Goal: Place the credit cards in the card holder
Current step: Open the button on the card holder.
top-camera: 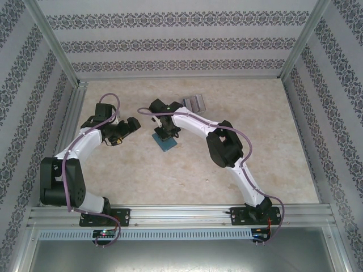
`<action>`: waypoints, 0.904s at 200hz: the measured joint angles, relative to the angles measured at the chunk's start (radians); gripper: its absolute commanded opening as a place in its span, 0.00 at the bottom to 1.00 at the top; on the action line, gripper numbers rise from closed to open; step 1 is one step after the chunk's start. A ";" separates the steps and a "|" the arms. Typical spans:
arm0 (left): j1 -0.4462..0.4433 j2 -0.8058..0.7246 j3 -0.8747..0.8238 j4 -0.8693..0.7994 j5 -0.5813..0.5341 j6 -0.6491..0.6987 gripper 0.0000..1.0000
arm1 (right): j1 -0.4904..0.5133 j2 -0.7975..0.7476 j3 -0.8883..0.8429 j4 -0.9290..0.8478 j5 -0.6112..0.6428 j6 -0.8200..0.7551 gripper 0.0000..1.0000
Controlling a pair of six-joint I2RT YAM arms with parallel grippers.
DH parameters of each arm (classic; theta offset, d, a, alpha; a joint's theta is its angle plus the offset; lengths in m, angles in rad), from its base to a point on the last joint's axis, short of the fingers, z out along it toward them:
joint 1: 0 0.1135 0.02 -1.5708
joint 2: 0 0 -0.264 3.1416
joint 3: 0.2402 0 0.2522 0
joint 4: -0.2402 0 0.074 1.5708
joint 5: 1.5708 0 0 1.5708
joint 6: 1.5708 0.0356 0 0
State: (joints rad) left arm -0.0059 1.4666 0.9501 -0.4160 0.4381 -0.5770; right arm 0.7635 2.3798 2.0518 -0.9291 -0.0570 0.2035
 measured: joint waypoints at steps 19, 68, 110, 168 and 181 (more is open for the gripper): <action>0.000 -0.002 0.002 0.000 0.005 -0.002 1.00 | 0.000 -0.015 -0.028 0.023 -0.004 0.002 0.00; -0.001 -0.018 -0.003 0.000 0.018 -0.010 1.00 | -0.009 -0.084 -0.148 0.099 -0.058 0.030 0.00; -0.021 -0.028 -0.006 0.002 0.042 -0.028 0.99 | -0.049 -0.180 -0.301 0.190 -0.150 0.102 0.00; -0.106 0.031 -0.004 0.017 0.072 -0.041 0.98 | -0.150 -0.407 -0.600 0.409 -0.296 0.264 0.00; -0.132 0.055 0.002 0.022 0.079 -0.041 0.98 | -0.166 -0.467 -0.679 0.464 -0.325 0.304 0.00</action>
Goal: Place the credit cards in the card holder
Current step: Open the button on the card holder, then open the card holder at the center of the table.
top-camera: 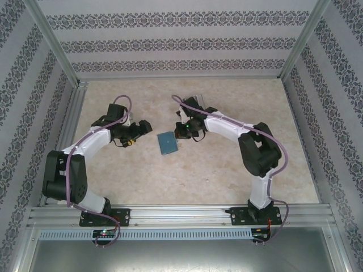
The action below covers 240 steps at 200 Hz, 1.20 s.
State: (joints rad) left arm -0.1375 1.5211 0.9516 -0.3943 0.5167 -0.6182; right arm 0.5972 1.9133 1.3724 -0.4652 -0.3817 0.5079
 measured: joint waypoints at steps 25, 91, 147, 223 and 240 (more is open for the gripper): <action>-0.050 0.053 0.024 0.015 0.013 -0.001 0.95 | -0.019 -0.096 -0.155 0.121 -0.055 0.083 0.00; -0.100 0.159 0.089 0.053 0.070 -0.011 0.87 | -0.101 -0.174 -0.346 0.352 -0.168 0.249 0.00; -0.146 0.173 0.156 0.061 0.101 0.011 0.83 | -0.100 -0.218 -0.303 0.382 -0.208 0.257 0.00; -0.170 0.249 0.178 0.066 0.112 0.010 0.83 | -0.089 -0.218 -0.271 0.379 -0.219 0.256 0.00; -0.172 0.272 0.191 0.067 0.114 0.010 0.83 | -0.083 -0.218 -0.270 0.381 -0.220 0.257 0.00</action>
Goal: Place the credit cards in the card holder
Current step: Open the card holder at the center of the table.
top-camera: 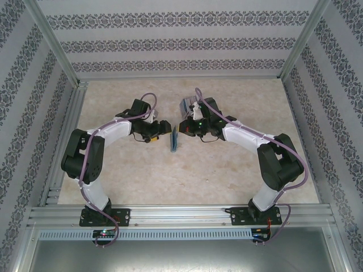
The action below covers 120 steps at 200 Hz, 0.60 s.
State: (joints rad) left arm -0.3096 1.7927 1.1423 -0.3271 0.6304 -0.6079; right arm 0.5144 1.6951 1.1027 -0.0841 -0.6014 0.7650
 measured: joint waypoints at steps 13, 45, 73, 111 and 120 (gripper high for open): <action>-0.002 0.014 0.006 0.004 0.004 -0.003 0.79 | 0.005 0.000 0.000 -0.001 0.000 0.000 0.00; -0.011 0.036 0.007 0.024 0.016 -0.006 0.74 | 0.019 0.000 0.010 -0.005 -0.002 0.000 0.00; -0.013 0.045 0.005 0.033 0.024 -0.010 0.64 | 0.019 0.000 0.011 -0.006 -0.002 0.000 0.00; -0.014 0.045 0.002 0.040 0.023 -0.009 0.44 | 0.016 0.000 0.011 -0.013 0.001 -0.004 0.00; -0.014 0.045 0.003 0.040 0.023 -0.005 0.39 | 0.011 0.000 0.007 -0.013 0.001 -0.005 0.00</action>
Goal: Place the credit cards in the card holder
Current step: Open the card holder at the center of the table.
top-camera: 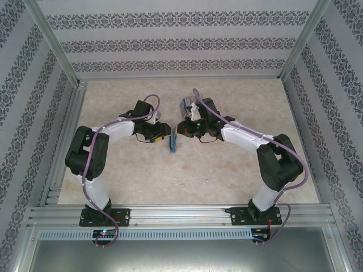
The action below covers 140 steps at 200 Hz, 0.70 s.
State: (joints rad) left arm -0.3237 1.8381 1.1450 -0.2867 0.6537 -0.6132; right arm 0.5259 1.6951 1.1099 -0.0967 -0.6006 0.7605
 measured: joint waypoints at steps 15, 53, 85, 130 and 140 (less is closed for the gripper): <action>-0.001 0.001 0.000 0.002 0.001 0.003 0.35 | -0.012 0.000 -0.013 0.001 0.001 0.000 0.00; -0.003 0.013 0.000 0.009 0.004 0.004 0.23 | -0.063 -0.002 -0.085 -0.003 0.012 -0.008 0.00; -0.003 0.018 0.000 0.015 0.009 0.004 0.08 | -0.104 -0.010 -0.142 -0.023 0.035 -0.036 0.04; -0.003 0.021 0.000 0.033 0.025 0.004 0.00 | -0.138 -0.017 -0.181 -0.089 0.098 -0.104 0.24; -0.003 0.021 0.000 0.035 0.025 0.004 0.00 | -0.144 -0.027 -0.181 -0.113 0.117 -0.126 0.28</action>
State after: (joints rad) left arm -0.3264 1.8591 1.1450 -0.2512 0.6785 -0.6094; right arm 0.3817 1.6680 0.9287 -0.2092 -0.4839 0.6342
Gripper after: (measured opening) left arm 0.051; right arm 0.228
